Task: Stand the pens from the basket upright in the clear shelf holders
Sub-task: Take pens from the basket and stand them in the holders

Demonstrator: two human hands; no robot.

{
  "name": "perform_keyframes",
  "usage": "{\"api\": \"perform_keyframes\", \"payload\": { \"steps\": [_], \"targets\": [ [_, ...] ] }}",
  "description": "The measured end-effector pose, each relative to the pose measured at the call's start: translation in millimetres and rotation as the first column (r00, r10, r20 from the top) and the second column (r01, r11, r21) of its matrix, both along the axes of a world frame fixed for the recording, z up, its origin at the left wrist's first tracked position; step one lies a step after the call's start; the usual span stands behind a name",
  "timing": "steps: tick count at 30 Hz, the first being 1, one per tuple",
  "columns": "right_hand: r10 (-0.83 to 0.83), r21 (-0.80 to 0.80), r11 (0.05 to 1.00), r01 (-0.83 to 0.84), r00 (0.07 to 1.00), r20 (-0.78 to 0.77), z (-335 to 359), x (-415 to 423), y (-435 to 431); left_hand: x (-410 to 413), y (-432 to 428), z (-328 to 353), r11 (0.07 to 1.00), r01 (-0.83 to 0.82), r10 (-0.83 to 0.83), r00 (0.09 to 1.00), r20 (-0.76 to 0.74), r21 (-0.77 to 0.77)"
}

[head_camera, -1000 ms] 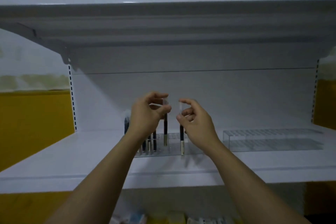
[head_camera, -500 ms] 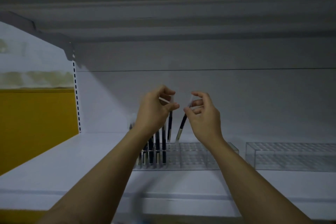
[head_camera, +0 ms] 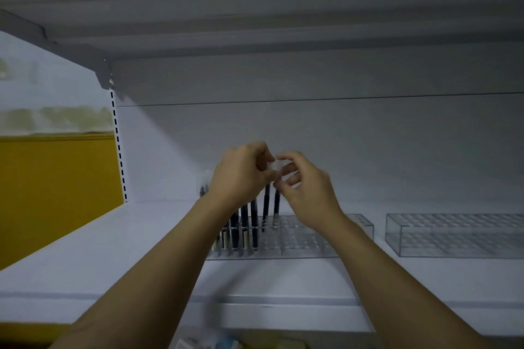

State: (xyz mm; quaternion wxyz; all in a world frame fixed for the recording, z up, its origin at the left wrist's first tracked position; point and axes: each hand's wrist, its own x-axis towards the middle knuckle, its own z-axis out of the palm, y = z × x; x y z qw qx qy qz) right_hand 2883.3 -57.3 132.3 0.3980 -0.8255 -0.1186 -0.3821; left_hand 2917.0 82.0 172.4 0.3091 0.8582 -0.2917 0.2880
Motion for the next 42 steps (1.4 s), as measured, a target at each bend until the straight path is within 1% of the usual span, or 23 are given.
{"api": "perform_keyframes", "payload": {
  "steps": [3, 5, 6, 10, 14, 17, 21, 22, 25, 30, 33, 37, 40, 42],
  "targets": [
    [-0.031, -0.13, 0.991, 0.016, 0.993, -0.118, -8.3, -4.3, -5.2, -3.5, 1.3, 1.9, 0.991, -0.078, 0.073, 0.996, 0.051, 0.107],
    [-0.03, -0.174, 0.985, -0.006, 0.979, -0.202, -13.4, -7.9, -9.7, -5.1, 4.0, 3.3, 0.982, -0.133, 0.121, 0.988, 0.096, 0.131],
    [-0.021, -0.186, 0.982, -0.023, 0.973, -0.232, -14.8, -9.7, -10.6, -5.8, 5.0, 3.9, 0.982, -0.138, 0.127, 0.988, 0.09, 0.128],
    [-0.019, -0.233, 0.971, -0.051, 0.957, -0.288, -11.0, -13.3, -9.2, -4.8, 4.2, 7.5, 0.983, -0.134, 0.131, 0.991, 0.035, 0.123],
    [-0.037, -0.285, 0.956, -0.067, 0.937, -0.346, -4.4, -17.6, -6.4, -0.8, -0.2, 14.0, 0.976, -0.154, 0.159, 0.987, -0.019, 0.15],
    [-0.035, -0.264, 0.962, -0.071, 0.925, -0.377, -1.1, -21.6, -3.7, 0.7, -6.2, 19.0, 0.976, -0.15, 0.163, 0.984, -0.068, 0.159],
    [-0.016, -0.225, 0.971, -0.083, 0.913, -0.407, 0.8, -27.6, -1.2, -0.3, -6.2, 22.9, 0.973, -0.075, 0.119, 0.973, -0.198, 0.218],
    [-0.022, -0.226, 0.971, -0.078, 0.912, -0.41, 1.2, -28.3, -0.5, -0.8, -5.4, 21.2, 0.973, -0.058, 0.107, 0.972, -0.21, 0.224],
    [-0.047, -0.246, 0.967, -0.061, 0.91, -0.412, -0.1, -28.9, 1.3, -2.6, -2.6, 13.9, 0.96, -0.082, 0.122, 0.983, -0.137, 0.266],
    [-0.029, -0.201, 0.977, -0.07, 0.891, -0.453, -7.0, -32.8, 1.1, -19.7, 9.3, 14.0, 0.923, -0.164, 0.162, 0.986, 0.034, 0.349],
    [-0.081, -0.263, 0.964, -0.034, 0.908, -0.412, -15.3, -39.4, 1.7, -34.1, 19.3, 11.3, 0.911, -0.201, 0.168, 0.978, 0.122, 0.36],
    [-0.141, -0.299, 0.953, 0.037, 0.932, -0.333, -16.6, -57.9, -1.6, -57.3, 31.4, 2.6, 0.906, -0.182, 0.145, 0.981, 0.126, 0.382],
    [-0.204, -0.387, 0.919, 0.071, 0.928, -0.313, -14.6, -80.0, -5.5, -80.4, 36.7, -7.1, 0.899, -0.178, 0.127, 0.98, 0.151, 0.4],
    [-0.222, -0.407, 0.909, 0.09, 0.93, -0.291, -17.4, -99.2, -6.6, -97.5, 38.9, -18.0, 0.897, -0.173, 0.108, 0.978, 0.179, 0.407]
  ]
}}
